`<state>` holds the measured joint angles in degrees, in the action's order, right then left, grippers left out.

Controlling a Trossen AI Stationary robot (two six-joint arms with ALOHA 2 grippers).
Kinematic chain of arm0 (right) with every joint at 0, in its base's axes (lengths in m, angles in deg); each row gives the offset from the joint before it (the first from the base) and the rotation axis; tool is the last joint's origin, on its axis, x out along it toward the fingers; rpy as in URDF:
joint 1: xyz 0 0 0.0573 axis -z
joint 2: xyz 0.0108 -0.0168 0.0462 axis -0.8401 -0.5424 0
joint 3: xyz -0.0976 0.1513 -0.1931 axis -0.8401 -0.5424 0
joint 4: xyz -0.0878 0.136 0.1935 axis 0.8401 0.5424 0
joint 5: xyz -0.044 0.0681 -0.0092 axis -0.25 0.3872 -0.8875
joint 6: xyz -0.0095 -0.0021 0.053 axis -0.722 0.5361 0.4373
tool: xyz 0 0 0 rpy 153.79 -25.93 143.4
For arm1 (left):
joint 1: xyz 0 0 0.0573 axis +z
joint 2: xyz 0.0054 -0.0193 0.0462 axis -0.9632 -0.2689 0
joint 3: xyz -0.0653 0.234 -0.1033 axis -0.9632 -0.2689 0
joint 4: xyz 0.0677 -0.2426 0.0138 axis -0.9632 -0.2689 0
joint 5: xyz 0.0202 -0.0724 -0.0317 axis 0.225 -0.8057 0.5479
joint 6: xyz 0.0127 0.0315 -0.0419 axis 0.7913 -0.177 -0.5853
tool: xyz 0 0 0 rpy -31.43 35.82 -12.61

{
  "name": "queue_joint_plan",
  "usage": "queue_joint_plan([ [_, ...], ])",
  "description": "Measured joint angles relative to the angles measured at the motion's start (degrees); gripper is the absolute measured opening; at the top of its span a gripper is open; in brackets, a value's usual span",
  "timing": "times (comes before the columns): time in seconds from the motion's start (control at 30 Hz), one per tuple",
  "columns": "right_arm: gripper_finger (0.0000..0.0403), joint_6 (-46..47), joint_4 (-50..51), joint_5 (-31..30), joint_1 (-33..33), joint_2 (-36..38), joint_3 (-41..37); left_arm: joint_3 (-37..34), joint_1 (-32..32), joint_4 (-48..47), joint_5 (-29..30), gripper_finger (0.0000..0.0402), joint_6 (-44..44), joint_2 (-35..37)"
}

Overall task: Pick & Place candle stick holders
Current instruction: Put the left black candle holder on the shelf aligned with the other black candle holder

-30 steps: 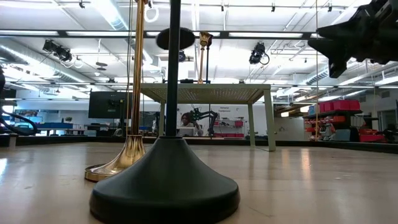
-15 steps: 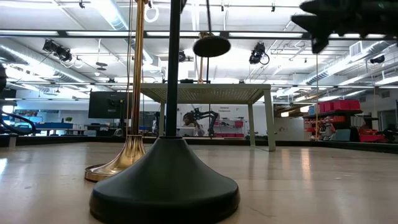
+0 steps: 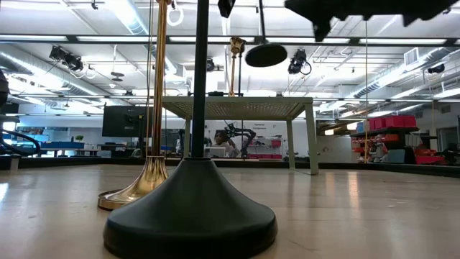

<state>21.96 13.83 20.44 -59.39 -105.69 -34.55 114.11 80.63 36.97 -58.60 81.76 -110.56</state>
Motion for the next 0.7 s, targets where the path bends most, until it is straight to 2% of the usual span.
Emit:
queue_joint_plan([
  [0.47,0.0137,-3.17,-2.12,-0.89,0.17,-12.28,7.74,0.00,0.05,0.16,0.05,0.0014,1.31,0.04],
  [0.7,0.0137,-3.62,-0.34,-1.50,0.44,-10.80,7.86,0.00,0.05,-1.75,0.07,0.0015,1.33,0.07],
])
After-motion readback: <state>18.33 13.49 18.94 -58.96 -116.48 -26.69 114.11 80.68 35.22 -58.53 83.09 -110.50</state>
